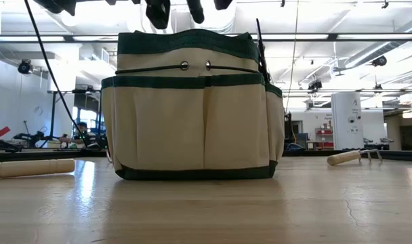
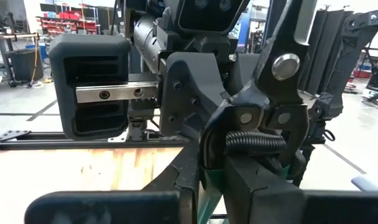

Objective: Pick & Place Garden tools in Gardening bag
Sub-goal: Put the green shear scissors into the white gardening bag

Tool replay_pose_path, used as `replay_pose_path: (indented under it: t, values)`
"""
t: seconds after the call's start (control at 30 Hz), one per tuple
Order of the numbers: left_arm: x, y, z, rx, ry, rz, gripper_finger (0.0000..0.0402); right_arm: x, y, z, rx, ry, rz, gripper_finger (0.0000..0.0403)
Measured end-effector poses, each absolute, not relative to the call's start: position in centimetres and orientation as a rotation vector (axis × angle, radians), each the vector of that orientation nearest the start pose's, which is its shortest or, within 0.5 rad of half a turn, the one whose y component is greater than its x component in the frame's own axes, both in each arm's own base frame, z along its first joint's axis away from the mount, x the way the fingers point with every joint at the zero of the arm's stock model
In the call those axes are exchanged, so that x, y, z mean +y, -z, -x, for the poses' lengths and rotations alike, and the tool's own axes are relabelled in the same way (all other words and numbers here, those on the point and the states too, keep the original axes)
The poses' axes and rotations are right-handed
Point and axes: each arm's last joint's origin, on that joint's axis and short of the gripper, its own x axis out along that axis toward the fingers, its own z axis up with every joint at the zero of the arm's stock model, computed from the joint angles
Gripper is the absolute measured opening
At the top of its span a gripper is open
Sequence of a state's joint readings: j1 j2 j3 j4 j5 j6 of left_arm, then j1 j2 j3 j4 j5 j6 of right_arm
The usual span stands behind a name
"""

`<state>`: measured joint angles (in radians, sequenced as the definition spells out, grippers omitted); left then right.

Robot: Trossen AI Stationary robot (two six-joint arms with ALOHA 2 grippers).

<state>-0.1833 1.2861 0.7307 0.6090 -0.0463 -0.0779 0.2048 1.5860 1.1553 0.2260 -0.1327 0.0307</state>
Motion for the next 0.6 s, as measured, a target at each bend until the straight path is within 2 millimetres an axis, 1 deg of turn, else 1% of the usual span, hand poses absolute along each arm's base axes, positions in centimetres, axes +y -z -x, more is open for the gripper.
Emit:
replay_pose_path:
  t: [0.17,0.23,0.4,0.6]
  values:
    - [-5.0,-28.4,-27.8,-0.048,0.139,0.082,0.0041,7.7,-30.1,-35.8,0.210,-0.306,-0.027,0.0018]
    - [-5.0,-28.4,-27.8,-0.048,0.138,0.082,0.0041,7.6,-30.1,-35.8,0.214,-0.275,-0.044,0.0029]
    - [-4.9,-28.3,-27.8,-0.045,0.122,0.078,0.0041,7.4,-30.3,-35.5,0.235,-0.227,-0.133,0.0090]
    - [-4.8,-28.3,-27.9,-0.036,0.117,0.076,0.0041,7.4,-30.7,-34.7,0.279,-0.240,-0.156,0.0157]
